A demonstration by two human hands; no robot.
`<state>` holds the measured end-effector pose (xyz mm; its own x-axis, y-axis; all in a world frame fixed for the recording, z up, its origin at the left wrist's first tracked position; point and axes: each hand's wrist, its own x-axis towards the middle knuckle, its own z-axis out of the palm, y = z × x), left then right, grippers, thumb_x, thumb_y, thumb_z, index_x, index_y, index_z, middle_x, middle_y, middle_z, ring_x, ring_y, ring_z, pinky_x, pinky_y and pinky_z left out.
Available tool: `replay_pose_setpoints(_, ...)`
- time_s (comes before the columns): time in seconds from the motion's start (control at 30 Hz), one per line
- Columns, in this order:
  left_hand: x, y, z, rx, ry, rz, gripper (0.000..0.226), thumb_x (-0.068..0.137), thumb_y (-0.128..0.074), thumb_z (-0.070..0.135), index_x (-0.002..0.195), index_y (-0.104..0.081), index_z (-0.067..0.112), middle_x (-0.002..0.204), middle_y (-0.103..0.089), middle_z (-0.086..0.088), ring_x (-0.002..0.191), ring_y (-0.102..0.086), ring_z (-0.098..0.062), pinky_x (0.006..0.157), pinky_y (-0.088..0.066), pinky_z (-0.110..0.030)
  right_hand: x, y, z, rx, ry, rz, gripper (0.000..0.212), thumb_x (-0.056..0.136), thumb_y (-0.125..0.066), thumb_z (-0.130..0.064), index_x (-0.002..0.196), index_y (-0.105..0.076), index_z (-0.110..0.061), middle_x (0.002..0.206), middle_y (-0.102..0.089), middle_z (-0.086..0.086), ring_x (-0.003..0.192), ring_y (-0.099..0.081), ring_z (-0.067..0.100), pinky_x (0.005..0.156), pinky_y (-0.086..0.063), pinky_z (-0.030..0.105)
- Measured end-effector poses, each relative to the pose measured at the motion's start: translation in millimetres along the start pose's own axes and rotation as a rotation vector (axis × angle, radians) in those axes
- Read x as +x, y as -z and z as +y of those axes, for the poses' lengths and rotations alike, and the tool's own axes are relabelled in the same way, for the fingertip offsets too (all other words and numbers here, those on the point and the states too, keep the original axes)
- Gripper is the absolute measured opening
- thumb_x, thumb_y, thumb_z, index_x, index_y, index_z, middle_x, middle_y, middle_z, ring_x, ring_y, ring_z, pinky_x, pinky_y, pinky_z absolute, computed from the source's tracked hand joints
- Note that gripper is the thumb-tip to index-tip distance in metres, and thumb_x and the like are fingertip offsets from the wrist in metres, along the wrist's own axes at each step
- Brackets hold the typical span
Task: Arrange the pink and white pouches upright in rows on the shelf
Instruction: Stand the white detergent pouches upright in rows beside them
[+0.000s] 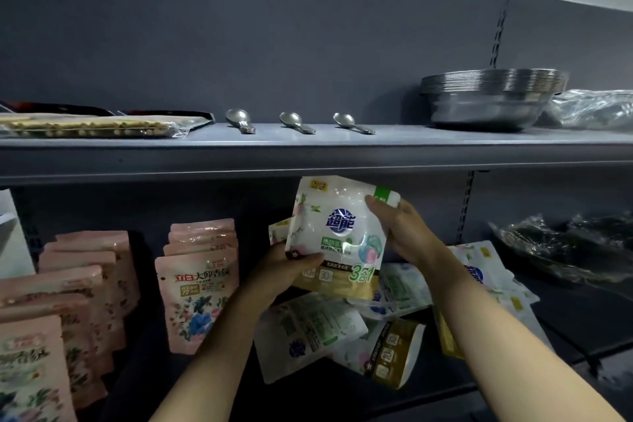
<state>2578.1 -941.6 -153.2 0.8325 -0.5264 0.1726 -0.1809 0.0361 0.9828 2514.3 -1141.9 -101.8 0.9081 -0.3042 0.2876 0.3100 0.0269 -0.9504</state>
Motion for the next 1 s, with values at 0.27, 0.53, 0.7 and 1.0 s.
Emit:
replay_pose_setpoints(0.27, 13, 6, -10, 0.009, -0.001, 0.181, 0.018, 0.079, -0.071, 0.013, 0.095, -0.066, 0.02, 0.095, -0.071, -0.004, 0.087, -0.067, -0.019, 0.071, -0.053, -0.03, 7, -3, 42, -0.148, -0.222, -0.251, 0.05, 0.079, -0.072, -0.006, 0.123, -0.05, -0.013, 0.115, -0.068, 0.007, 0.104, -0.067, 0.024, 0.076, -0.058, 0.037)
replay_pose_setpoints(0.53, 25, 0, -45, 0.341, -0.004, 0.458, 0.049, 0.075, -0.076, 0.026, 0.117, -0.058, 0.008, 0.107, -0.067, -0.006, 0.099, -0.064, -0.024, 0.079, -0.052, -0.029, 32, -18, 88, -0.3, -0.047, -0.101, 0.067, 0.074, -0.072, 0.007, 0.13, -0.039, -0.007, 0.123, -0.06, 0.017, 0.111, -0.062, 0.031, 0.087, -0.056, 0.047)
replay_pose_setpoints(0.7, 31, -2, -71, 0.477, 0.076, 0.578, 0.054, 0.078, -0.072, 0.031, 0.119, -0.053, 0.002, 0.117, -0.064, -0.012, 0.107, -0.061, -0.028, 0.079, -0.049, -0.03, 56, -14, 140, -0.467, -0.081, -0.052, 0.076, 0.063, -0.077, -0.032, 0.13, -0.041, -0.029, 0.124, -0.061, 0.003, 0.114, -0.059, 0.027, 0.093, -0.051, 0.051)
replay_pose_setpoints(1.0, 36, -6, -88, 0.581, 0.118, 0.702, 0.039, 0.089, -0.058, 0.024, 0.12, -0.045, 0.002, 0.12, -0.058, -0.018, 0.111, -0.057, -0.033, 0.083, -0.052, -0.039, 66, -14, 167, -0.574, -0.206, -0.047, 0.064, 0.065, -0.074, -0.035, 0.122, -0.047, -0.027, 0.117, -0.064, -0.001, 0.109, -0.061, 0.025, 0.091, -0.052, 0.047)
